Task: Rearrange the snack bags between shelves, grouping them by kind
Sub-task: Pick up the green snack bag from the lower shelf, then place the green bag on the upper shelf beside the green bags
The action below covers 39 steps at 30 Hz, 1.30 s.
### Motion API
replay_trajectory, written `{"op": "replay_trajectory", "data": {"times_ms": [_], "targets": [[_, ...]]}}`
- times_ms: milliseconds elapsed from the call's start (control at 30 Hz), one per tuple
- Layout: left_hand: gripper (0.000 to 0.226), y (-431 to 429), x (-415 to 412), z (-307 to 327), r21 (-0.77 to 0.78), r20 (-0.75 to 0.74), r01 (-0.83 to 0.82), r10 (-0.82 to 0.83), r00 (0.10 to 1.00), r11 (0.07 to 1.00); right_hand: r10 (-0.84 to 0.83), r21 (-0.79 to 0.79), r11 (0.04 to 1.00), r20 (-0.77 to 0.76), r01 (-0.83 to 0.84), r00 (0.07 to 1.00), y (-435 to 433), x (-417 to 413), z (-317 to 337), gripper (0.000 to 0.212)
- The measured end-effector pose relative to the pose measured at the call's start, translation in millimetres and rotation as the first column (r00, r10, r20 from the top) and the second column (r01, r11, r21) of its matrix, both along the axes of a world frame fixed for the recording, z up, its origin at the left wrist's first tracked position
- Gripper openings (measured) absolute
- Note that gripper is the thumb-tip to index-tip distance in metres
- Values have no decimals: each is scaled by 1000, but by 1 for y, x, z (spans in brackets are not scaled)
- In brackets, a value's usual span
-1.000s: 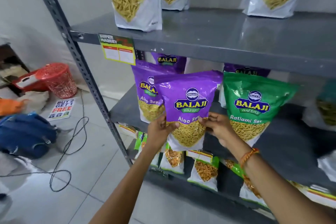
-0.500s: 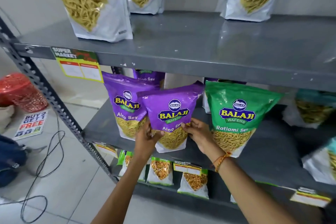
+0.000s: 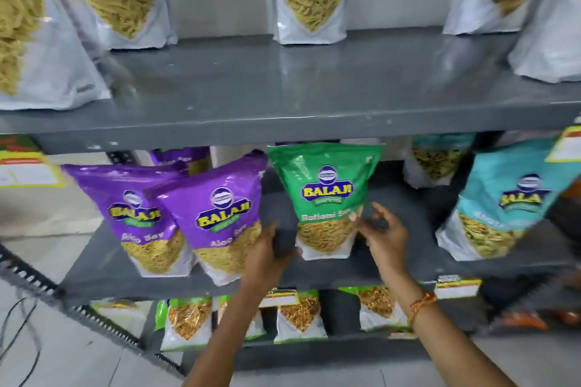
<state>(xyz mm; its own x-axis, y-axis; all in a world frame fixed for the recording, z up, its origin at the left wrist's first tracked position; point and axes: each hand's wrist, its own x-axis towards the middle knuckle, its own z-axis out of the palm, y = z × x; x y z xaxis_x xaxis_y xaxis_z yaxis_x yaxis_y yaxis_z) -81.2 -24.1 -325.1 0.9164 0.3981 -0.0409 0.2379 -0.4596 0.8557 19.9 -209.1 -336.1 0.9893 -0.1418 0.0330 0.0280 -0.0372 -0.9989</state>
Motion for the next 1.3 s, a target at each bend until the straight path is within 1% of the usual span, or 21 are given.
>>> {"op": "replay_trajectory", "data": {"times_ms": [33,67,100,133,167,233,300,367,467,533,600,667,800,900,967,1000,1033,1100,1167,1300], "targets": [[78,-1,18,-9,-30,-101,43,-46,994,999,55,-4,998,-82,-55,995,-3,10,-7,61],[87,-2,33,-17,-70,-147,57,-67,987,996,164,14,986,-147,-164,975,-2,18,-14,68],[93,-2,48,-25,-104,-158,58,-74,985,993,278,45,960,-179,-275,944,-2,24,-21,72],[93,-1,60,-37,-132,-143,64,-83,986,989,358,61,934,-188,-353,915,-1,29,-28,71],[85,-1,67,-45,-156,-124,68,-87,988,985,405,66,914,-182,-400,896,-1,31,-33,67],[61,-4,71,-49,-172,-105,50,-69,992,984,431,37,902,-165,-431,887,0,32,-39,53],[47,-5,71,-50,-169,-80,25,-39,996,985,452,59,892,-166,-448,877,0,32,-43,43],[41,-8,68,-52,-141,-63,36,-46,997,989,469,128,883,-190,-452,862,-3,28,-43,38],[39,-22,57,-46,-210,-29,77,-85,996,975,435,164,898,-205,-407,877,-15,14,-41,39],[41,-32,44,-41,-208,-2,103,-105,994,973,400,184,912,-192,-367,896,-28,-1,-35,35],[37,-40,28,-35,-177,29,140,-137,990,974,386,204,913,-154,-352,910,-42,-17,-27,32],[33,-51,9,-21,-168,65,167,-159,985,971,381,191,914,-106,-357,919,-56,-37,-9,34],[33,-76,-28,28,-158,200,183,-150,968,970,360,166,920,-8,-354,933,-81,-71,44,31],[36,-87,-48,68,-102,299,196,-158,941,975,374,117,917,72,-381,924,-97,-87,87,28],[38,-92,-59,97,-63,377,191,-154,913,979,395,98,907,131,-409,909,-105,-95,117,31],[43,-94,-63,112,-47,416,191,-155,896,980,399,91,905,164,-416,902,-108,-97,131,31],[49,-94,-66,126,-47,454,194,-152,878,980,404,83,901,196,-426,893,-109,-99,145,31],[50,-93,-69,154,-54,516,209,-152,843,976,413,69,894,253,-442,875,-108,-101,173,28],[49,-89,-67,181,-43,577,218,-154,802,975,412,44,894,310,-446,857,-103,-98,202,28],[33,-72,-54,233,-29,695,231,-147,704,973,426,-18,888,405,-459,809,-80,-80,258,32]]}}
